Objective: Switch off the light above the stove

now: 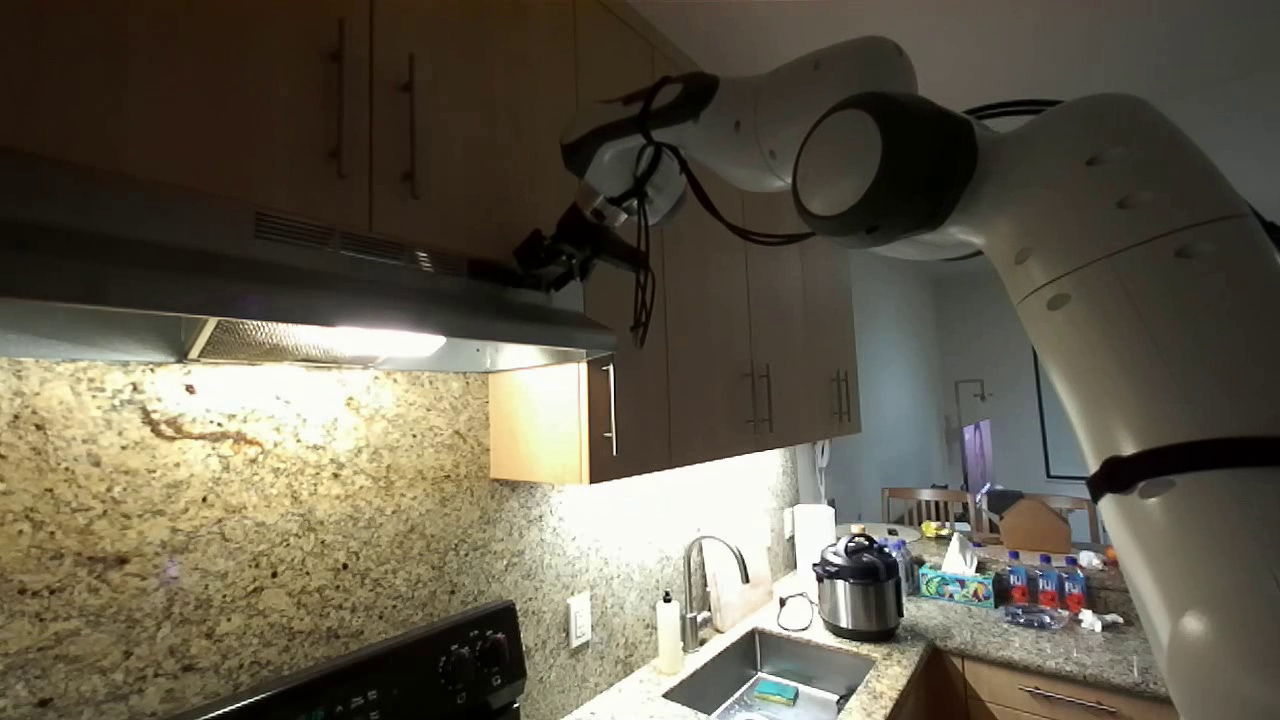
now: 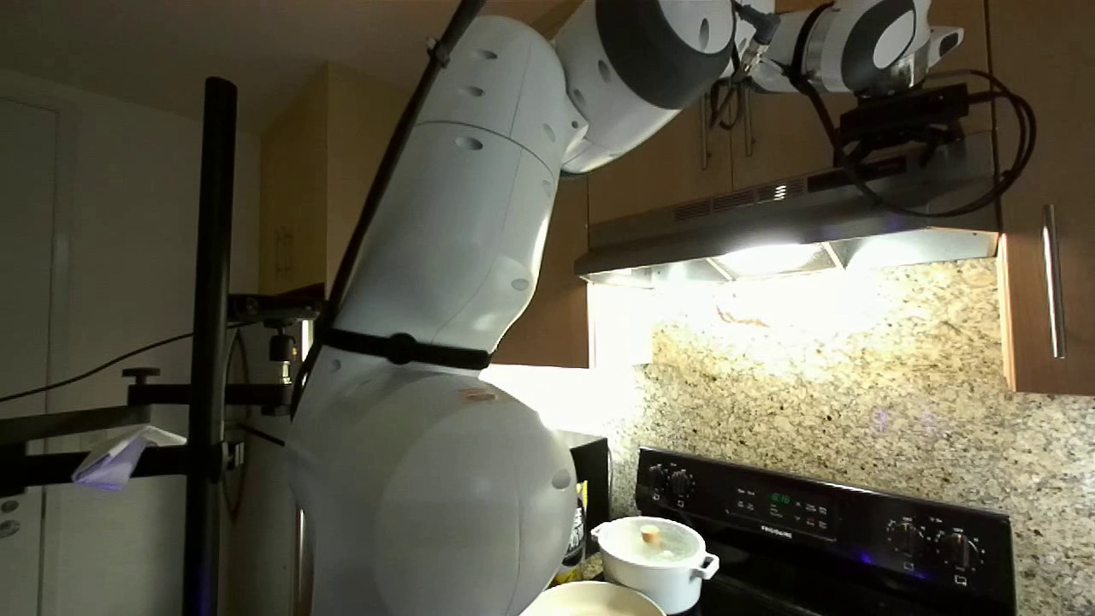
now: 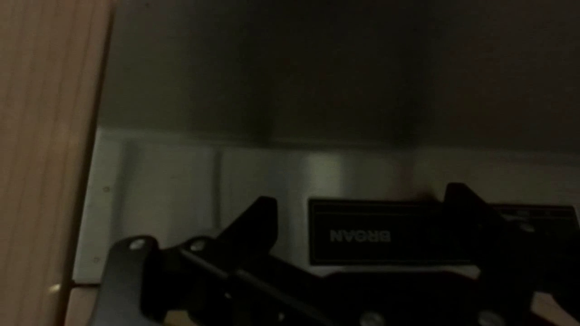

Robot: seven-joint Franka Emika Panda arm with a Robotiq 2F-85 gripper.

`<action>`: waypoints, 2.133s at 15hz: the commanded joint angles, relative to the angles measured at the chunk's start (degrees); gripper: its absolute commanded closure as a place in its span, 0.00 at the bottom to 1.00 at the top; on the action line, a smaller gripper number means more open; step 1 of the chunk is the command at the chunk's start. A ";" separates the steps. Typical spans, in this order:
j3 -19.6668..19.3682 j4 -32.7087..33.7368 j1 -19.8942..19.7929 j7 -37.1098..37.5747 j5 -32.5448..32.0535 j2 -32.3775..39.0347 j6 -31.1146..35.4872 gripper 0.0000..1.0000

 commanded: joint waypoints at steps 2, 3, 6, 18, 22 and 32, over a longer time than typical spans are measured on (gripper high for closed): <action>-0.39 1.97 0.64 1.21 -0.68 1.25 5.00 0.00; -0.22 1.88 0.47 0.82 0.10 1.16 5.40 0.00; 0.13 1.85 -0.01 -0.04 1.58 1.20 5.23 0.00; -0.87 0.10 -0.98 0.59 3.62 0.00 7.53 0.00; -1.56 -0.84 -1.41 0.91 4.11 -0.87 6.88 0.00; -3.07 -2.16 -2.14 0.03 5.23 -2.02 23.62 0.00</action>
